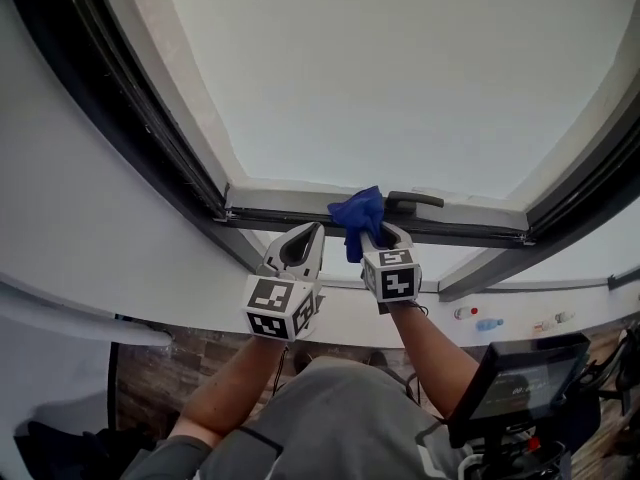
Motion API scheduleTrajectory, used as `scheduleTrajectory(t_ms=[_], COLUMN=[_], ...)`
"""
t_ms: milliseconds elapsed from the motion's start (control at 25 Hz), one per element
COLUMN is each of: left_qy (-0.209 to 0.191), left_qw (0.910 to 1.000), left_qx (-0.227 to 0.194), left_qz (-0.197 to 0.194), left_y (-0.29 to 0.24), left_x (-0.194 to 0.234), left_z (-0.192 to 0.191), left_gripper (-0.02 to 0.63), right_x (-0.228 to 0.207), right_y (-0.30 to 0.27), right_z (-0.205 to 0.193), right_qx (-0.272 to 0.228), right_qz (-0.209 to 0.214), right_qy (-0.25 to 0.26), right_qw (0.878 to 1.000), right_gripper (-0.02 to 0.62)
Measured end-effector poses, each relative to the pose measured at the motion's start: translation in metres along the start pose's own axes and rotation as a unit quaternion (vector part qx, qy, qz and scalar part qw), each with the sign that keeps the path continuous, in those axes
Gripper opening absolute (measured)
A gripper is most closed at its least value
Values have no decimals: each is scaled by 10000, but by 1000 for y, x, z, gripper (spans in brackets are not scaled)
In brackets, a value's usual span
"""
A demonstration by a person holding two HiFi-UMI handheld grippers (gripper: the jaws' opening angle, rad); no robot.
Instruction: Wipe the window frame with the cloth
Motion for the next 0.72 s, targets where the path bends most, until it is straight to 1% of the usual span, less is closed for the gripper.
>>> scheduleTrajectory(t_ms=[240,520,720], left_qy=[-93,-195,-245], left_qw=[9991,9973,9960], left_qx=[6,52,61], left_qz=[-422,-707,-859], left_y=[-24,-44,-54], left_x=[-47,-86,-110], left_z=[2,4,6], left_gripper=[8,8,8], right_x=[-48,-106,-140], right_y=[40,82,107], right_z=[-13,-25,-32], right_qx=[-67,-204,-243], right_qz=[-358,-834,-1069], right_qy=[-140,-454,-554], right_qw=[9992,9953,9924], right_gripper=[123,123,123])
Point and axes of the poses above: the fingertips, and each gripper's own axes: y backward along the fingers, x to its left, z out of its top, the point moved 6 cm from there along y, backward along the fingers, and after that the axes turned 10 degrees about z, right-handed, at the moved point
